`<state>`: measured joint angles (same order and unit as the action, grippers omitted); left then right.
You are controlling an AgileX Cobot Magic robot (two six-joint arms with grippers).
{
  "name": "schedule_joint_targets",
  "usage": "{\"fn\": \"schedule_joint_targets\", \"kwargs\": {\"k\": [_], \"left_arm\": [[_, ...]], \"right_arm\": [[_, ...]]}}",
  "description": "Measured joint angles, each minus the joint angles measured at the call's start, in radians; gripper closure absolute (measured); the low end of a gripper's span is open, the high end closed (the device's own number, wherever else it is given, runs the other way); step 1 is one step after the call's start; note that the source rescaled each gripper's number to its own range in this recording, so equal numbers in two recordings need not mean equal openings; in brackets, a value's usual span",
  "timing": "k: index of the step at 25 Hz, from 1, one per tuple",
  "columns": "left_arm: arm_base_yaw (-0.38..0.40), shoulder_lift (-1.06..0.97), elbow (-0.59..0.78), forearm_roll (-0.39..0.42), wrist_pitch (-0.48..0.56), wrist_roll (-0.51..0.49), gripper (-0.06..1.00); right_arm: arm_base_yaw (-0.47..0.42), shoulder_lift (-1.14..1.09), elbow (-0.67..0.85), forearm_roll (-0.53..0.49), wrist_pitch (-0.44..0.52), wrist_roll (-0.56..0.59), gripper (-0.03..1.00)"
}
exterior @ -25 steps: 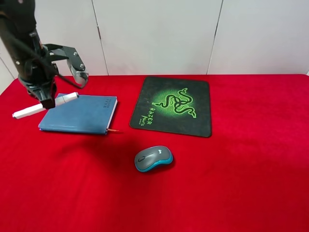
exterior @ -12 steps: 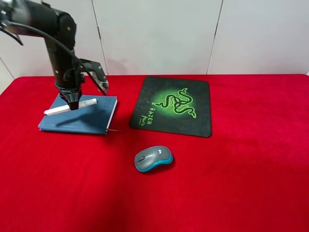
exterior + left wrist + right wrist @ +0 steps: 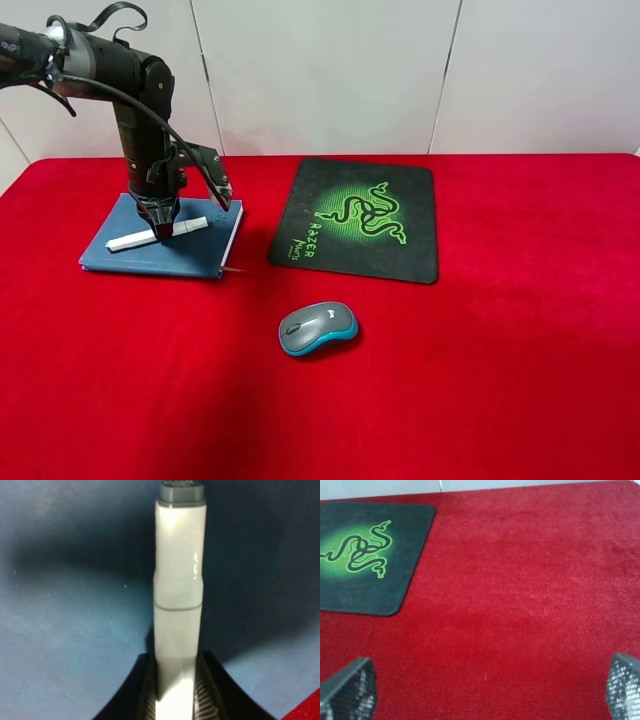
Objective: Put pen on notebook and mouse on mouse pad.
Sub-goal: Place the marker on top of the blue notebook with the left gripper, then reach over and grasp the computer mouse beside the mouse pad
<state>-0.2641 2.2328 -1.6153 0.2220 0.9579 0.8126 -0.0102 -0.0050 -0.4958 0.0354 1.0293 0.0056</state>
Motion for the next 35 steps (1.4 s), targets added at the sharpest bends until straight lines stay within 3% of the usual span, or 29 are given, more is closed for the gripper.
{"fn": "schedule_joint_targets", "kwargs": {"k": [5, 7, 12, 15, 25, 35], "left_arm": [[0.000, 0.000, -0.001, 0.000, 0.000, 0.000, 0.94], [0.000, 0.002, -0.005, 0.001, -0.006, -0.005, 0.85], [0.006, 0.003, -0.005, 0.003, -0.060, -0.081, 0.15], [0.007, 0.003, -0.005, 0.005, -0.069, -0.091, 0.01], [0.007, -0.046, -0.005, 0.004, -0.054, -0.109, -0.03], [0.007, -0.319, -0.005, -0.013, 0.056, -0.244, -0.03]], "right_arm": [[0.000, 0.000, 0.000, 0.000, 0.000, 0.000, -0.03], [0.000, 0.000, 0.000, 0.000, 0.000, 0.000, -0.03], [0.000, 0.000, 0.000, 0.000, 0.000, 0.000, -0.03], [0.000, 0.000, 0.000, 0.000, 0.000, 0.000, -0.03], [0.000, 0.000, 0.000, 0.000, 0.000, 0.000, -0.03], [0.000, 0.000, 0.000, 0.000, 0.000, 0.000, -0.03]]}}
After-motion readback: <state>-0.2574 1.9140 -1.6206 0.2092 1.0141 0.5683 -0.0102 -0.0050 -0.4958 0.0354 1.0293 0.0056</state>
